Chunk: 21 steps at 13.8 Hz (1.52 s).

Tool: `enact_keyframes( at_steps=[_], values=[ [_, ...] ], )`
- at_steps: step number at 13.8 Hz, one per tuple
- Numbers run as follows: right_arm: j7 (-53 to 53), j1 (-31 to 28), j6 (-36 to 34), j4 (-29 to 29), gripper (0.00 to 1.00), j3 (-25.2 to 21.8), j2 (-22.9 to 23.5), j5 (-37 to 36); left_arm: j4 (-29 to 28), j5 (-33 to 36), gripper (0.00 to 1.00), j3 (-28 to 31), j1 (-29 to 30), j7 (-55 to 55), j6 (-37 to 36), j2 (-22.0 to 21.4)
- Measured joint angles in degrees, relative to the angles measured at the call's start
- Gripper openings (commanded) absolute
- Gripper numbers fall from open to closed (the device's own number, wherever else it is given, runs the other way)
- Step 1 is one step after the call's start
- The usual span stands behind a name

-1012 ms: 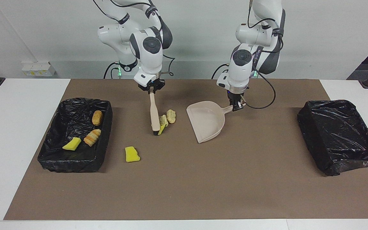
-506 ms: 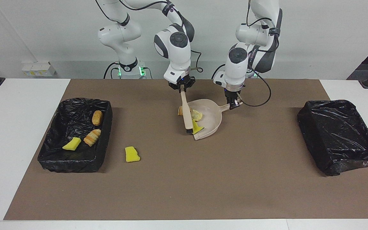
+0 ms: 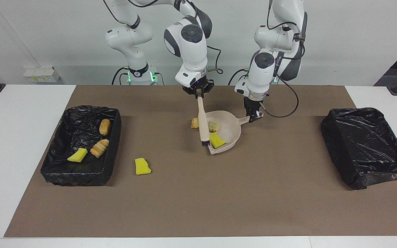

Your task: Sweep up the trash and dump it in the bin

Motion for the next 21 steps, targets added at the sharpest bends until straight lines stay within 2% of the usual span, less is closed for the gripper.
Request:
enact_keyframes(
  at_steps=[3,6,9,12,15,17,21],
  values=[
    [-8.69,-10.81,0.0,1.32,0.0,-0.45,3.45,-5.35,0.14,-0.29,0.0,0.1,0.1,0.34,-0.6,0.15],
    [-16.63,-19.25,-0.03,2.83,0.0,-0.58,5.97,-11.57,1.18,-0.41,0.0,-0.26,-0.63,-0.02,-6.19,0.0],
    [-21.8,-24.42,0.48,3.78,0.0,-0.61,7.5,-17.42,1.48,-0.02,0.0,-0.41,-2.35,-1.81,-10.59,-0.72],
    [-22.59,-25.55,3.08,3.67,0.0,-0.5,10.66,-21.49,1.45,0.3,0.0,-0.55,-4.47,-8.63,-13.94,-1.56],
    [-22.2,-22.14,2.78,2.96,0.0,0.94,11.85,-20.89,1.39,0.34,0.0,-0.65,-5.37,-13.2,-15.58,-1.93],
    [-20.67,-15.69,2.64,0.64,0.0,1.64,9.92,-16.82,1.19,0.34,0.0,-0.62,-5.37,-15.05,-15.53,-1.95],
    [-11.4,-0.57,2.74,-6.6,0.0,2.34,2.9,-5.27,1.08,0.35,0.0,-0.5,-5.37,-17.01,-15.17,-1.96]
  ],
)
